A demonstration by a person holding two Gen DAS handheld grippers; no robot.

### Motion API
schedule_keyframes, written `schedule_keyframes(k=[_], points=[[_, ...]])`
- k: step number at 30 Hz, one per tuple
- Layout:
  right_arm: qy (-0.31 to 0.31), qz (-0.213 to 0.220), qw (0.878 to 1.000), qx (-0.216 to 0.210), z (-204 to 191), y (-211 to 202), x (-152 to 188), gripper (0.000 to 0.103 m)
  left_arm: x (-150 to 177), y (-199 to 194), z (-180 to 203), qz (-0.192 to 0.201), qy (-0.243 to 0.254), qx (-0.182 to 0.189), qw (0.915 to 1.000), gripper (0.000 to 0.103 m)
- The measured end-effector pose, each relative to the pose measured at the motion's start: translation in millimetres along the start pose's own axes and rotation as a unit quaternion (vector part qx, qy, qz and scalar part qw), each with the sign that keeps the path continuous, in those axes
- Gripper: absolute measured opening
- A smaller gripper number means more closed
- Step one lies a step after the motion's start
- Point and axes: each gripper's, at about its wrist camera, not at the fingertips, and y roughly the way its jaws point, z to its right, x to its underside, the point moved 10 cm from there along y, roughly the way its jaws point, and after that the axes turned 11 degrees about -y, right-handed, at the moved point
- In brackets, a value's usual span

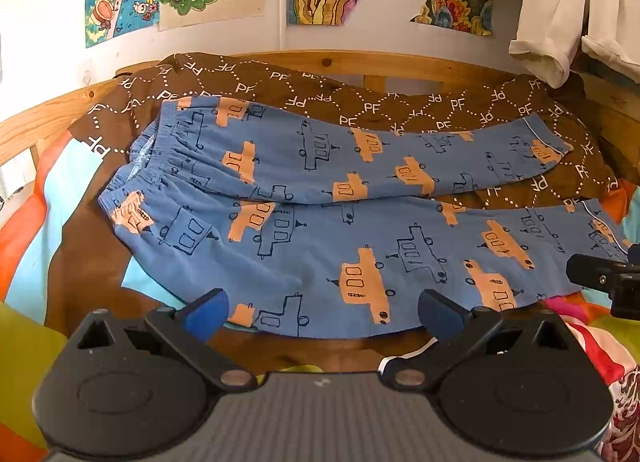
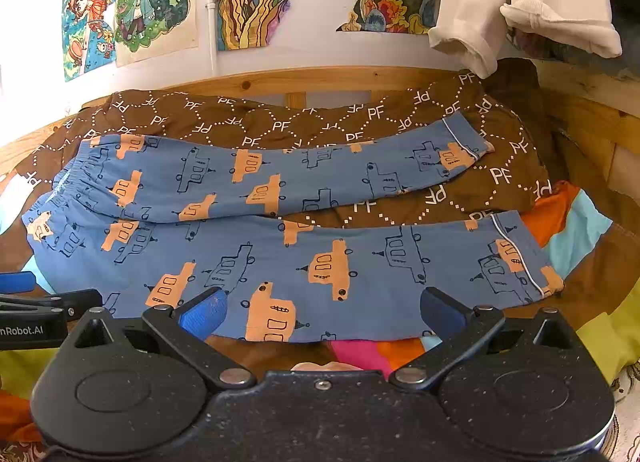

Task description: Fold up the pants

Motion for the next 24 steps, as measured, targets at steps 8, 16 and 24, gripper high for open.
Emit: schedule_keyframes(k=[8, 16, 24], points=[[0.000, -0.002, 1.000, 0.001, 0.0, 1.4, 0.4, 0.102, -0.7, 0.8, -0.9, 0.001, 0.000, -0.002, 1.0000, 0.103], [0.000, -0.002, 1.000, 0.001, 0.0, 2.0, 0.9, 0.102, -0.5, 1.2, -1.3, -0.001, 0.000, -0.001, 1.0000, 0.103], [0.000, -0.003, 1.000, 0.001, -0.3, 2.2, 0.6, 0.102, 2.1, 2.7, -0.8, -0.003, 0.001, -0.003, 1.0000, 0.103]])
